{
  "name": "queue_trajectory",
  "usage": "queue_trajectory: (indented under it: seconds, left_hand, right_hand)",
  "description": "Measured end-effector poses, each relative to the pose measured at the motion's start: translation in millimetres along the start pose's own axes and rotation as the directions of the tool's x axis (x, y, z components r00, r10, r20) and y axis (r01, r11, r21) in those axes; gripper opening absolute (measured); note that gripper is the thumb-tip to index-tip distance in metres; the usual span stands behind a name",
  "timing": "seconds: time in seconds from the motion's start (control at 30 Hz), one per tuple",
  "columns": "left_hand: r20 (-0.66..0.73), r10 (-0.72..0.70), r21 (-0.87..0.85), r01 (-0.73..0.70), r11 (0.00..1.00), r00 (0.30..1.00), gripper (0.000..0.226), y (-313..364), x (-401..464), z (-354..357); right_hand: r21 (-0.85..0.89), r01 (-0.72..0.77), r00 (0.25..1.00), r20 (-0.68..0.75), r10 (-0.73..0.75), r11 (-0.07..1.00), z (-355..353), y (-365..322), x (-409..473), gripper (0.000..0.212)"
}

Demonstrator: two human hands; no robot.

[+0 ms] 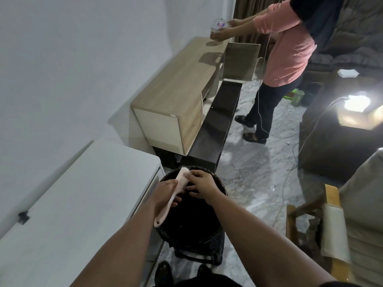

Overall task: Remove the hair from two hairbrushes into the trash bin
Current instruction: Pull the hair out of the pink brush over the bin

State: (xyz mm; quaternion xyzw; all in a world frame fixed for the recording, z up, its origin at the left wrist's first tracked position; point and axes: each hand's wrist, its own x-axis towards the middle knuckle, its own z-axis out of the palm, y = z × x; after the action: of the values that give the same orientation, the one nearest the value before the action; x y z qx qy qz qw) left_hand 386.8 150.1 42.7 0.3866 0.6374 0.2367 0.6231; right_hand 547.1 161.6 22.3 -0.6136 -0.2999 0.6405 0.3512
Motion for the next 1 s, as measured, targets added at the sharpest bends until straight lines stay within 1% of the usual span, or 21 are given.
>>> queue_trajectory:
  seconds: [0.07,0.13,0.2,0.27,0.37,0.43,0.5,0.53,0.57,0.63,0.7,0.73,0.77,0.83,0.9,0.93,0.97,1.0]
  left_hand:
    - [-0.024,0.020,0.026,-0.019,0.999,1.000,0.034,-2,-2,4]
    - [-0.012,0.023,0.080,-0.022,0.997,1.000,0.032,-4,-5,5]
    - [0.022,0.009,0.130,-0.012,0.991,1.000,0.031,-7,-10,4]
    - [0.037,0.004,0.136,-0.009,0.991,0.999,0.031,-12,-14,3]
    - [0.002,-0.018,0.101,0.017,0.995,1.000,0.032,-21,-11,-6]
    - [-0.020,-0.041,0.077,0.043,0.996,0.999,0.035,-24,-8,-12]
    - [-0.021,-0.055,0.044,0.055,0.998,0.998,0.035,-24,-11,-16]
    - [-0.026,-0.056,0.025,0.056,0.998,0.998,0.035,-24,-14,-17]
    - [-0.042,-0.058,0.004,0.058,0.998,0.997,0.035,-24,-16,-20]
    - [-0.125,-0.066,-0.035,0.062,0.997,0.990,0.034,-29,-19,-32]
    - [-0.225,-0.070,-0.102,0.048,0.994,0.972,0.034,-38,-16,-46]
    - [-0.255,-0.073,-0.136,0.039,0.990,0.964,0.035,-42,-14,-52]
    - [-0.265,-0.074,-0.149,0.035,0.988,0.962,0.036,-45,-13,-55]
    - [-0.234,-0.061,-0.110,0.036,0.993,0.970,0.037,-44,-12,-54]
    - [-0.167,-0.043,-0.078,0.031,0.997,0.985,0.036,-37,-12,-45]
    - [-0.135,-0.040,-0.074,0.030,0.997,0.990,0.036,-34,-12,-40]
    - [-0.106,-0.042,-0.066,0.035,0.997,0.993,0.035,-32,-12,-35]
    - [-0.083,-0.048,-0.054,0.043,0.998,0.995,0.034,-30,-11,-31]
  right_hand:
    - [-0.057,0.081,0.992,-0.095,-0.086,0.995,7,7,4,0.028]
    - [-0.147,0.082,0.965,-0.237,-0.115,0.986,4,12,5,0.005]
    - [-0.215,0.034,0.930,-0.352,-0.110,0.976,-6,17,10,0.017]
    - [-0.257,-0.065,0.905,-0.422,-0.052,0.964,-20,21,12,0.020]
    - [-0.324,-0.192,0.879,-0.476,0.016,0.926,-41,27,15,0.030]
    - [-0.325,-0.231,0.877,-0.478,0.051,0.917,-49,32,18,0.029]
    - [-0.285,-0.291,0.883,-0.447,0.142,0.913,-54,37,28,0.023]
    - [-0.250,-0.320,0.874,-0.451,0.183,0.914,-57,42,34,0.021]
    - [-0.141,-0.305,0.868,-0.449,0.214,0.942,-59,42,32,0.019]
    - [0.095,-0.236,0.852,-0.458,0.253,0.967,-65,38,26,0.012]
    - [0.204,-0.211,0.813,-0.506,0.287,0.956,-74,38,23,0.017]
    - [0.192,-0.219,0.797,-0.531,0.289,0.957,-76,36,24,0.017]
    - [0.125,-0.223,0.811,-0.527,0.255,0.967,-75,36,24,0.019]
    - [-0.079,-0.236,0.885,-0.428,0.181,0.969,-64,33,26,0.024]
    - [-0.266,-0.205,0.952,-0.279,0.128,0.942,-45,30,24,0.019]
    - [-0.352,-0.179,0.974,-0.196,0.114,0.919,-36,27,20,0.010]
    - [-0.398,-0.154,0.987,-0.111,0.119,0.904,-26,25,15,0.011]
    - [-0.406,-0.149,0.989,-0.052,0.140,0.902,-18,24,13,0.030]
